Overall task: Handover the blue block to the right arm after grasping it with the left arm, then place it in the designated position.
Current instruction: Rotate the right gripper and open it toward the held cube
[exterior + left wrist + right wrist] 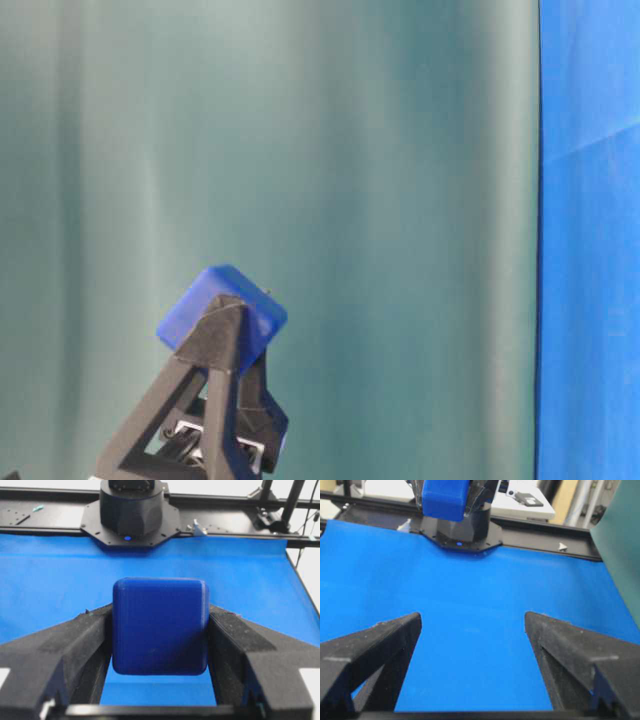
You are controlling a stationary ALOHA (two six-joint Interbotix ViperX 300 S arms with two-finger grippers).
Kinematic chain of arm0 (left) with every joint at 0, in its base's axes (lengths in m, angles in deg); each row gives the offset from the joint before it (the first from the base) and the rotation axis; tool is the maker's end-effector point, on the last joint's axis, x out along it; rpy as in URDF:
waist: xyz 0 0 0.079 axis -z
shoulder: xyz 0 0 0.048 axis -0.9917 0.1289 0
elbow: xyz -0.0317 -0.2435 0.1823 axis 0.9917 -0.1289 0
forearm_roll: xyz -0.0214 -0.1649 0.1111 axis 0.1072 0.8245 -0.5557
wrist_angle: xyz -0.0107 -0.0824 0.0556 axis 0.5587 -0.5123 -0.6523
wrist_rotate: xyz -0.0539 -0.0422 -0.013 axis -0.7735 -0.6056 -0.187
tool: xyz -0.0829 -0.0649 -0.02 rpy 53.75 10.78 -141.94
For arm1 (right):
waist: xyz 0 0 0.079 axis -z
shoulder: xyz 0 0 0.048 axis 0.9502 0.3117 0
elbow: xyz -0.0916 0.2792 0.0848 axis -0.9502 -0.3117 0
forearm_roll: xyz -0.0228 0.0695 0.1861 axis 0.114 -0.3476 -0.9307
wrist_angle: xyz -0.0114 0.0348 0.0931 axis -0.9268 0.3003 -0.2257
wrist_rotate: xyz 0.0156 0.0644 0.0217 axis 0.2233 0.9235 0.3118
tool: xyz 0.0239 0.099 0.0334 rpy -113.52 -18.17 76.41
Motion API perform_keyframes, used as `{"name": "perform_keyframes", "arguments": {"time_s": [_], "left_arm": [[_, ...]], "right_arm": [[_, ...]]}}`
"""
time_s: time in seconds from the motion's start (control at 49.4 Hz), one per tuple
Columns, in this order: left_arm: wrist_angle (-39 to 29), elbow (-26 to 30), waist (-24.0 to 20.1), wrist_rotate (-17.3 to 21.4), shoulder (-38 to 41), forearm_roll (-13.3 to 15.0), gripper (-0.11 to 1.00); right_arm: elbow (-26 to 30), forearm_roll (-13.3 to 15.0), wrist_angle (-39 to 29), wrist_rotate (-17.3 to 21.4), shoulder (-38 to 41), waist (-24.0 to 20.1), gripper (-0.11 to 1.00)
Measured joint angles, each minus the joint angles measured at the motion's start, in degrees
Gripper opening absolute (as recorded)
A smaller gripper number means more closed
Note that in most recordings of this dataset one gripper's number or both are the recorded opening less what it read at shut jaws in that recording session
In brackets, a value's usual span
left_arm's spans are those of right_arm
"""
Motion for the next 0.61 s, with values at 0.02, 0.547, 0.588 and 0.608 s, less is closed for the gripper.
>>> {"name": "perform_keyframes", "arguments": {"time_s": [0.02,0.547,0.588,0.608], "left_arm": [[0.00,0.00,0.00,0.00,0.00,0.00,0.48],[0.09,0.00,-0.09,-0.09,0.00,0.26,0.48],[0.00,0.00,-0.09,-0.09,0.00,0.26,0.48],[0.09,0.00,-0.09,-0.09,0.00,0.26,0.48]], "right_arm": [[0.00,0.00,0.00,0.00,0.09,0.00,0.98],[1.32,8.17,-1.85,-9.40,0.09,0.00,0.97],[1.58,9.23,-2.46,-10.63,0.09,0.00,0.97],[1.76,9.67,-2.81,-11.34,0.09,0.00,0.97]]}}
